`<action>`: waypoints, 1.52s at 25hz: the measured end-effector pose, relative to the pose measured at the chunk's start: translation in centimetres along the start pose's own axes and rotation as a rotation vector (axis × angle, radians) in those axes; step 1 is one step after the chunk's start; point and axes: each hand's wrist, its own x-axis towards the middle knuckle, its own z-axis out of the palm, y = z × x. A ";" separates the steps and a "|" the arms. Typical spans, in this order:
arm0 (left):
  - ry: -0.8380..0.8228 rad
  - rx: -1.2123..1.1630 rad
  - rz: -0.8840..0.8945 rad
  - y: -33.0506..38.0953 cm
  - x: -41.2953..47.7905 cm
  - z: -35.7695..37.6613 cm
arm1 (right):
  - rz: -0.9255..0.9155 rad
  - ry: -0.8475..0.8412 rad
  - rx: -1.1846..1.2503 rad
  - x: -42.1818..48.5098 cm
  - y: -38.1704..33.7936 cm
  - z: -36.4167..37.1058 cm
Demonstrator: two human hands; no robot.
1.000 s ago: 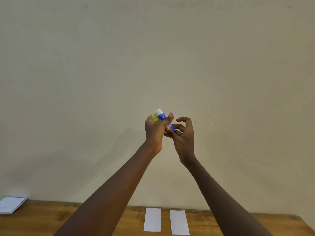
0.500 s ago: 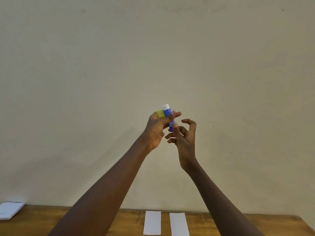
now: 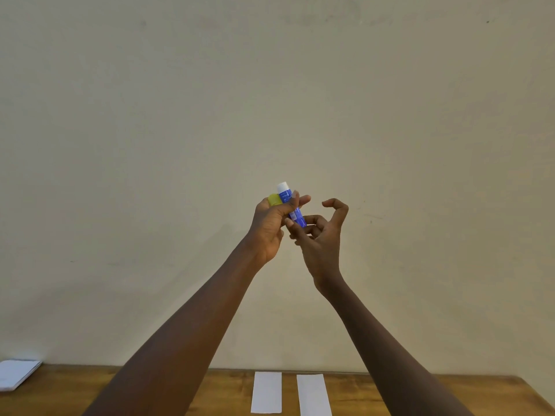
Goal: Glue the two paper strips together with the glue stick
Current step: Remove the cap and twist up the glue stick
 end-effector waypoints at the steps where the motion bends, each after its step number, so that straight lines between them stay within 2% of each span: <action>1: 0.008 0.017 -0.002 0.1 -0.1 0.0 | -0.052 0.003 -0.075 0.0 0.0 0.0; 3: 0.005 0.035 -0.004 0.2 -0.3 0.1 | -0.094 -0.041 -0.111 -0.1 0.1 0.1; 6: -0.021 -0.008 -0.004 0.6 -0.4 0.1 | -0.030 -0.125 0.009 0.0 0.0 0.2; 9: -0.001 0.022 0.018 1.0 -0.5 0.0 | -0.027 -0.087 -0.008 0.1 -0.4 0.4; 13: -0.007 0.066 0.051 1.1 -0.4 -0.2 | -0.140 -0.022 -0.195 0.1 -0.4 0.7; 17: -0.017 0.046 0.045 1.1 -0.6 -0.4 | -0.058 -0.168 -0.002 -0.1 -0.2 0.5; 19: -0.017 0.071 0.060 1.0 -0.6 -0.3 | -0.048 -0.134 0.026 -0.2 -0.4 0.5; 21: -0.012 0.085 0.078 0.9 -0.5 -0.3 | -0.117 -0.034 -0.098 -0.2 -0.5 0.5; 23: -0.023 0.082 0.082 0.9 -0.5 -0.3 | -0.181 -0.003 -0.211 -0.2 -0.5 0.3; 25: -0.043 0.076 0.080 1.0 -0.6 -0.2 | -0.169 -0.067 -0.205 -0.4 -0.3 0.2; 29: -0.036 0.104 0.070 1.0 -0.9 -0.1 | -0.086 -0.195 -0.013 -0.6 -0.2 0.0; 34: -0.040 0.120 0.087 1.4 -0.9 0.1 | -0.218 0.007 -0.237 -0.3 -0.4 0.0; 38: -0.081 0.101 0.110 1.7 -1.2 0.6 | -0.220 -0.011 -0.163 -0.7 -0.6 0.3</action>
